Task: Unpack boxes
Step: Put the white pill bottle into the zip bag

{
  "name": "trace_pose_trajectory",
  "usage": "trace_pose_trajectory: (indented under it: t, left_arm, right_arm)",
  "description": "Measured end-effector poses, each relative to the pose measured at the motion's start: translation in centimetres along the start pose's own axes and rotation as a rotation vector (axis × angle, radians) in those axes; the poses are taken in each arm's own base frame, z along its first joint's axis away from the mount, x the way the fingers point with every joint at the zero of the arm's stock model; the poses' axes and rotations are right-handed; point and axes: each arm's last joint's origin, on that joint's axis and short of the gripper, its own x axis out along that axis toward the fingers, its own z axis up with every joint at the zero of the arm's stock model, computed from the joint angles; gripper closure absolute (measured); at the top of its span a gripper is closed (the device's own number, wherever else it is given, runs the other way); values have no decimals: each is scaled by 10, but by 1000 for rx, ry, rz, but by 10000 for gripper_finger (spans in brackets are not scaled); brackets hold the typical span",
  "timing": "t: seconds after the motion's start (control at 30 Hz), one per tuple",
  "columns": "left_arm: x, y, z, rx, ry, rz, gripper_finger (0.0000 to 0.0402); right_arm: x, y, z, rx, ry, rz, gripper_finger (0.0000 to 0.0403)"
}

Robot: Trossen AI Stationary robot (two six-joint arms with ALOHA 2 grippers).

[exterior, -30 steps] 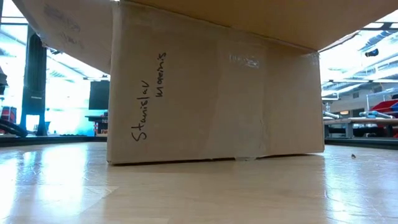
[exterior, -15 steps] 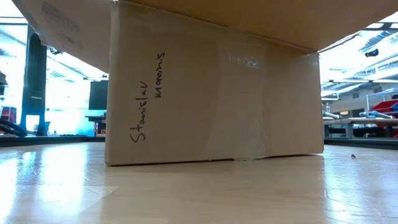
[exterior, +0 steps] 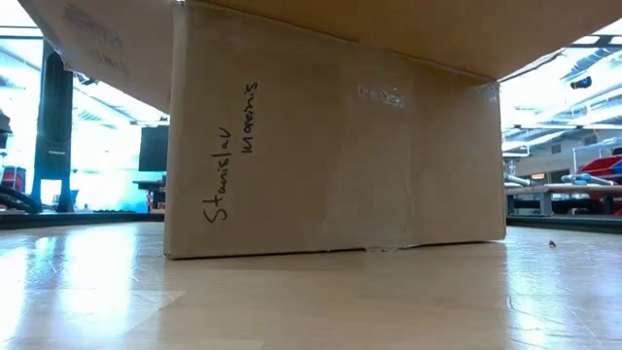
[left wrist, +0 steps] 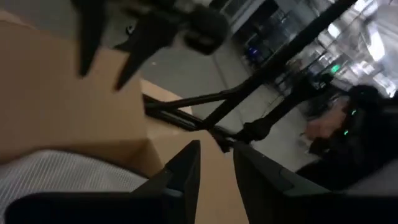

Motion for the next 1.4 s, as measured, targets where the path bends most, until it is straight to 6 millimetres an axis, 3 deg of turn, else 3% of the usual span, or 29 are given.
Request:
trace_pose_trajectory:
  t: [0.1,0.23,0.43,0.63,0.83,1.17,1.4]
  left_arm:
    - [4,-26,-2,41,74,191,295]
    - [2,-46,-22,-40,245,527,295]
    - [7,-54,-60,-277,437,726,290]
    - [23,-30,-86,-348,582,738,247]
    - [44,1,-113,-351,798,705,202]
    - [84,49,-155,-308,1123,626,198]
    - [101,63,-177,-345,1224,608,198]
  right_arm:
    - [0,0,-1,-135,14,0,249]
    - [0,-4,-3,-276,31,-7,250]
    - [12,-20,-13,-265,78,-28,249]
    - [25,-34,-25,-173,120,24,249]
    - [24,-47,-28,-83,124,-2,250]
    - [23,-51,-29,24,127,-18,250]
    - [22,-51,-29,66,132,-20,250]
